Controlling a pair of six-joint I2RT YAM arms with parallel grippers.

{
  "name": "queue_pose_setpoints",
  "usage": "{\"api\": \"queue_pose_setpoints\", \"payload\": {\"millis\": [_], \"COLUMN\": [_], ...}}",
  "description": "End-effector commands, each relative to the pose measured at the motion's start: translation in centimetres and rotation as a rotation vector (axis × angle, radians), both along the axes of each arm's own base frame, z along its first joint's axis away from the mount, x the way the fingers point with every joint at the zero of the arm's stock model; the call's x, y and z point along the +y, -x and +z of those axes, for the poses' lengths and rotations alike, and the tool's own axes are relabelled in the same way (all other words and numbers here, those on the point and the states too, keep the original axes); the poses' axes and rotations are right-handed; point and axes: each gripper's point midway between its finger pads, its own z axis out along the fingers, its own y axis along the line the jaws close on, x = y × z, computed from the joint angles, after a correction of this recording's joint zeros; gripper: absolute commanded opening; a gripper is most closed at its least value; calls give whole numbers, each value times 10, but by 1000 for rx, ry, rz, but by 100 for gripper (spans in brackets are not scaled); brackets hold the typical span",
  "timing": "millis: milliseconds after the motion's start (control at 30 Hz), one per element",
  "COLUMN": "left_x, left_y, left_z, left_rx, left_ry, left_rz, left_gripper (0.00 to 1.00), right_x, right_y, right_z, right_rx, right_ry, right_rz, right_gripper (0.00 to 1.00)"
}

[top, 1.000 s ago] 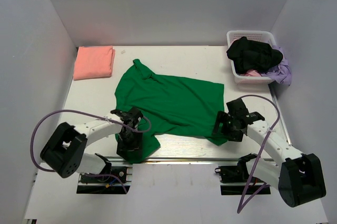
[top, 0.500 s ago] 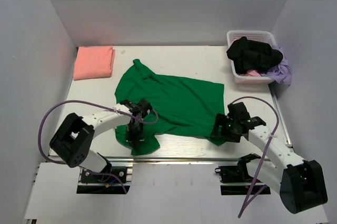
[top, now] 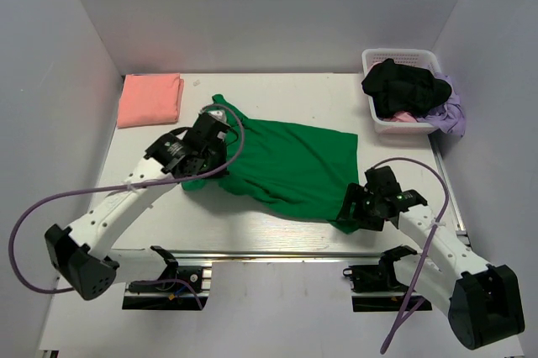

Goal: Fold and stack the t-shirts
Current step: Flatten out the tshirt

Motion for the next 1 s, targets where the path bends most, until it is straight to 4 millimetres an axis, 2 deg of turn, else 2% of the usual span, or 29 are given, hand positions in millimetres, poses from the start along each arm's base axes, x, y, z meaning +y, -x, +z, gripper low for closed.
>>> {"api": "queue_pose_setpoints", "payload": {"millis": [0, 67, 133, 167, 267, 333, 467, 500, 533, 567, 600, 633, 667, 733, 767, 800, 867, 967], "left_x": [6, 1, 2, 0, -9, -5, -6, -6, -4, -5, -4, -5, -5, -4, 0, 2, 4, 4], "left_y": [-26, -39, -50, -58, -72, -73, -78, -80, -81, -82, -84, -85, -86, -88, -92, -93, -96, -99], "left_z": [46, 76, 92, 111, 136, 140, 148, 142, 148, 144, 146, 148, 146, 149, 145, 150, 150, 155], "left_rx": [-202, -314, -399, -478, -589, -625, -664, -648, -661, -653, -663, -670, -670, -684, -682, -693, -701, -724], "left_ry": [19, 63, 76, 114, 183, 184, 188, 168, 169, 162, 161, 167, 167, 160, 141, 142, 122, 123], "left_rz": [25, 20, 34, 46, 44, 57, 57, 61, 71, 70, 80, 82, 82, 87, 106, 116, 127, 133], "left_gripper": [0, 0, 0, 0, 0, 0, 0, 0, 0, 0, 0, 0, 0, 0, 0, 0, 0, 0], "right_x": [-6, -9, -9, -8, -5, 4, 8, 8, 8, 8, 10, 10, 12, 18, 15, 8, 6, 13], "right_y": [8, 13, 17, 16, 20, 20, 18, 17, 16, 15, 10, 11, 8, -4, -8, -11, -26, -39], "right_z": [1, 0, -3, -5, -15, -20, -21, -20, -21, -22, -19, -21, -19, -3, 1, 10, 33, 58], "right_rx": [25, 50, 69, 67, 93, 100, 94, 87, 89, 90, 72, 81, 68, 23, 4, -11, -94, -180], "right_ry": [18, 30, 33, 28, 11, -26, -29, -30, -26, -21, -24, -21, -32, -45, -25, 15, 32, 0], "right_rz": [-55, -74, -76, -79, -65, -35, -9, -8, -4, -5, 4, 12, 20, 51, 50, 55, 53, 92], "right_gripper": [79, 79, 79, 77, 74, 73, 59, 59, 54, 51, 41, 14, 1, 0, 0, 0, 0, 0]}}
